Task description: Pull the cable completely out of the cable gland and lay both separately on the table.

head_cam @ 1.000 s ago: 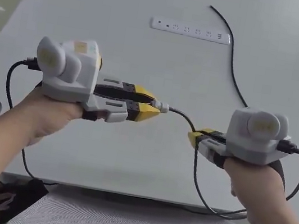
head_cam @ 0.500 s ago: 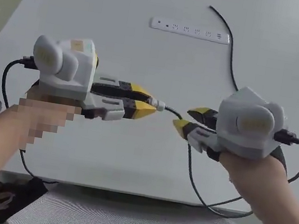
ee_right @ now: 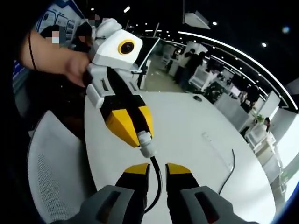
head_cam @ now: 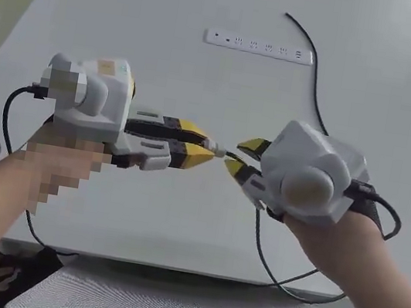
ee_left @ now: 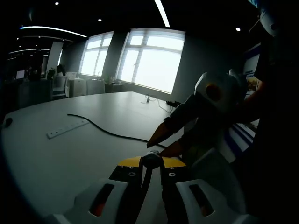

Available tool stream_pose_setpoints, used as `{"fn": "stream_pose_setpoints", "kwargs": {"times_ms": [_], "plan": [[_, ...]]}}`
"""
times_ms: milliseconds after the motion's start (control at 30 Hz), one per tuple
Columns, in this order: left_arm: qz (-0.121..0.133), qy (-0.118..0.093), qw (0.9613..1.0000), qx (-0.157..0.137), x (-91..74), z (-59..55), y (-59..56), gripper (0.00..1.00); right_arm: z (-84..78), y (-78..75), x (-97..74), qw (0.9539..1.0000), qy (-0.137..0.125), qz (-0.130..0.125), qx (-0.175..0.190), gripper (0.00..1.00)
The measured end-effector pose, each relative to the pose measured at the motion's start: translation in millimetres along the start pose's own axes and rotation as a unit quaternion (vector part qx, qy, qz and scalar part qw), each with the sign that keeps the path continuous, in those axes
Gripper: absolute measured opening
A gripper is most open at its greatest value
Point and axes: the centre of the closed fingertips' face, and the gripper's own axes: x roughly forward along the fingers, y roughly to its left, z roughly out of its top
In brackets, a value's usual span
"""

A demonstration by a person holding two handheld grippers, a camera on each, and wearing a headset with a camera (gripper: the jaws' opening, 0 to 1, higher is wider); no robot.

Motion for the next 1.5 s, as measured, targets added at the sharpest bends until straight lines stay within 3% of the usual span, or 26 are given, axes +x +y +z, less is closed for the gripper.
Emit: {"fn": "stream_pose_setpoints", "kwargs": {"times_ms": [400, 833, 900, 1167, 1333, 1433, 1500], "plan": [[-0.002, -0.003, 1.0, 0.002, -0.5, 1.0, -5.6, 0.15, 5.9, 5.5, 1.6, 0.9992, -0.006, 0.006, -0.04, 0.01], [-0.001, -0.003, 1.0, 0.004, -0.4, 1.1, -7.7, 0.15, 4.2, 5.2, 0.6, 0.9998, -0.015, 0.002, -0.009, 0.01], [0.0, -0.006, 1.0, 0.004, -0.8, 2.2, -7.1, 0.15, -0.3, 0.9, 0.4, 0.9999, -0.007, -0.007, -0.006, 0.01], [-0.003, -0.012, 0.9999, 0.005, -0.9, 5.4, -7.3, 0.15, -12.6, -9.7, -3.0, 0.9989, -0.006, -0.011, 0.046, 0.01], [-0.004, -0.008, 0.9999, 0.01, 2.8, 4.6, -7.5, 0.15, -16.9, -10.5, -1.2, 0.9959, -0.013, -0.006, 0.09, 0.01], [-0.007, -0.013, 0.9999, 0.008, 2.8, 6.4, -7.3, 0.15, -25.8, -13.8, 0.5, 0.9947, -0.003, -0.011, 0.102, 0.01], [-0.007, -0.014, 0.9998, 0.008, 2.4, 7.1, -6.7, 0.15, -29.7, -16.7, 0.2, 0.9911, -0.006, -0.011, 0.132, 0.01]]}}
